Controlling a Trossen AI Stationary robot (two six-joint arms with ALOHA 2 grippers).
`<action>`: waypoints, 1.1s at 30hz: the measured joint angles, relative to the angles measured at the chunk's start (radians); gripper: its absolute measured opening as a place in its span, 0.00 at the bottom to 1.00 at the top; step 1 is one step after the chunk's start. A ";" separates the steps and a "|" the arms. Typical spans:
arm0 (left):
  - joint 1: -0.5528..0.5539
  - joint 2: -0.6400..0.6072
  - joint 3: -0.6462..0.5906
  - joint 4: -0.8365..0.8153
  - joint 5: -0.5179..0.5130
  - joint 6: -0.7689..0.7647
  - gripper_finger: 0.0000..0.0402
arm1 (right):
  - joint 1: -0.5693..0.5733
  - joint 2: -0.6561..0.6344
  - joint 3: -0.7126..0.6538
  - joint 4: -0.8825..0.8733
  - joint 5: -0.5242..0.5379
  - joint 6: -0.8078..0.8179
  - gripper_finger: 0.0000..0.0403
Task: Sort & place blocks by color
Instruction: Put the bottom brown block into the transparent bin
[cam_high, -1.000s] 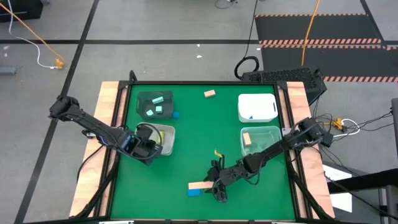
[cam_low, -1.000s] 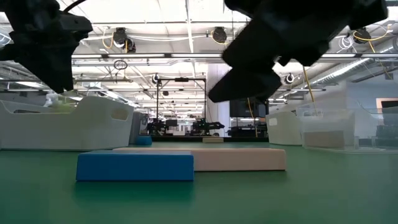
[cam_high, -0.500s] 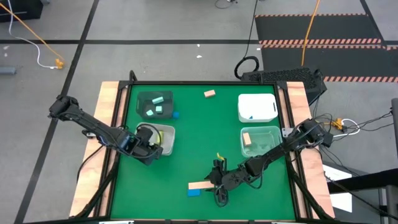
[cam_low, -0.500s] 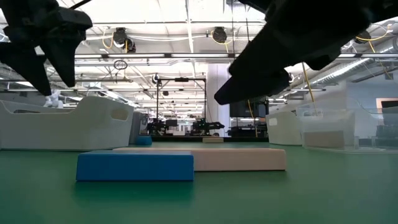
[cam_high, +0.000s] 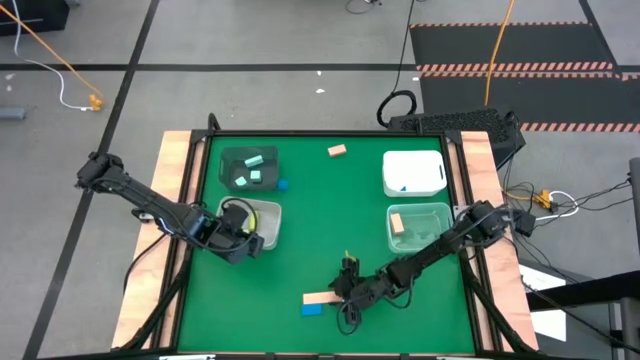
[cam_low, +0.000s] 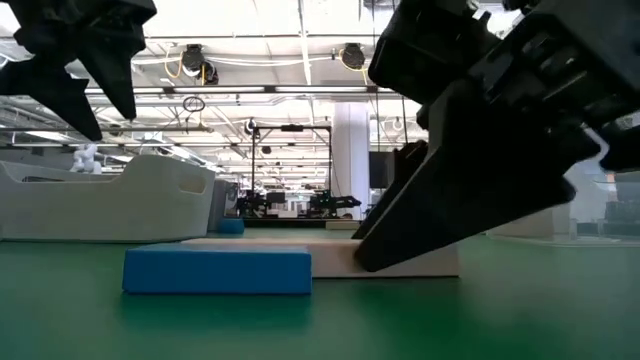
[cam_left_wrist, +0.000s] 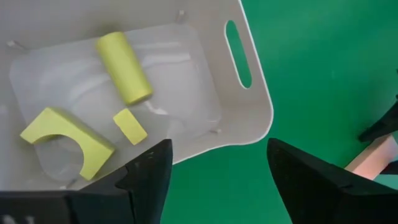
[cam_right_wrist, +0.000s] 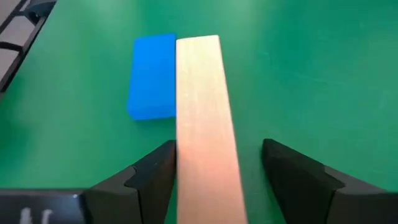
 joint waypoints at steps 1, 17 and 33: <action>0.000 0.000 0.000 0.000 0.000 0.000 0.64 | 0.000 0.005 0.001 -0.006 0.001 0.003 0.57; 0.000 0.000 0.000 0.246 -0.016 0.086 0.64 | -0.008 -0.108 -0.004 -0.079 -0.010 0.011 0.28; 0.007 0.000 0.000 1.328 -0.342 0.938 0.64 | -0.027 -0.706 -0.002 -0.380 0.457 -0.287 0.28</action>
